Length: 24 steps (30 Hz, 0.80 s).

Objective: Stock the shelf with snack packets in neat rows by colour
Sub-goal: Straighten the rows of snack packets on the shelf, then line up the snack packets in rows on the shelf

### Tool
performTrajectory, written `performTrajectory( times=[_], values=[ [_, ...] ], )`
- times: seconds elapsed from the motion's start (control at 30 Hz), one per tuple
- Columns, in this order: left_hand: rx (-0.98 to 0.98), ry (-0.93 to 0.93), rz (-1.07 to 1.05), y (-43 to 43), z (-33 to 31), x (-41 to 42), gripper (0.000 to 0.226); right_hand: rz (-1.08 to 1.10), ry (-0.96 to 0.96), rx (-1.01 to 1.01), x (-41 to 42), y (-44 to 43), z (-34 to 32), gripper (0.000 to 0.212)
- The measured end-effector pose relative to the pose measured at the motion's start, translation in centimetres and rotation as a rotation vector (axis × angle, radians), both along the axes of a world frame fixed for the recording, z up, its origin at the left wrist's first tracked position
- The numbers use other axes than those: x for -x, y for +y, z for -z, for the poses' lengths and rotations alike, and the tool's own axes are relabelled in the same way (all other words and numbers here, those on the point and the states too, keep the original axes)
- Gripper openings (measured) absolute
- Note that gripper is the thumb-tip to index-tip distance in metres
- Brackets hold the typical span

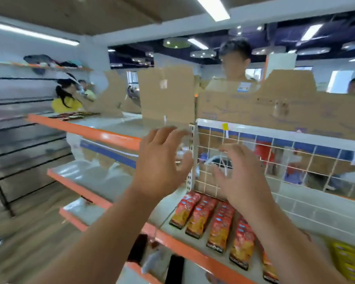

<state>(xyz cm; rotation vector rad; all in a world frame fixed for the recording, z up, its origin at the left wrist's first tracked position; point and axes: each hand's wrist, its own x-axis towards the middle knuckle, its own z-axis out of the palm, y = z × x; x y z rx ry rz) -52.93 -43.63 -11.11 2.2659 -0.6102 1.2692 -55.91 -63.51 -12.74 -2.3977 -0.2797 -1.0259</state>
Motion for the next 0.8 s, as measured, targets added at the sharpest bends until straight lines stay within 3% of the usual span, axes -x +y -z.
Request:
performTrajectory(
  times=[0.17, 0.43, 0.7, 0.8],
  values=[
    [0.023, 0.085, -0.125, 13.2, -5.1, -1.1, 0.047, -0.13, -0.037, 0.073, -4.4, 11.3, -5.2, 0.038],
    [0.015, 0.308, -0.266, 30.1, -7.3, -5.0, 0.041, -0.193, 0.038, 0.181, -10.4, 23.9, -9.9, 0.034],
    [-0.017, 0.431, -0.349, 38.0, -7.4, -12.4, 0.039, -0.26, 0.097, 0.304, -20.3, 31.7, -11.8, 0.026],
    [-0.046, 0.496, -0.374, 39.6, -7.8, -16.4, 0.038, -0.259, 0.207, 0.412, -24.9, 34.0, -12.8, 0.026]
  ],
)
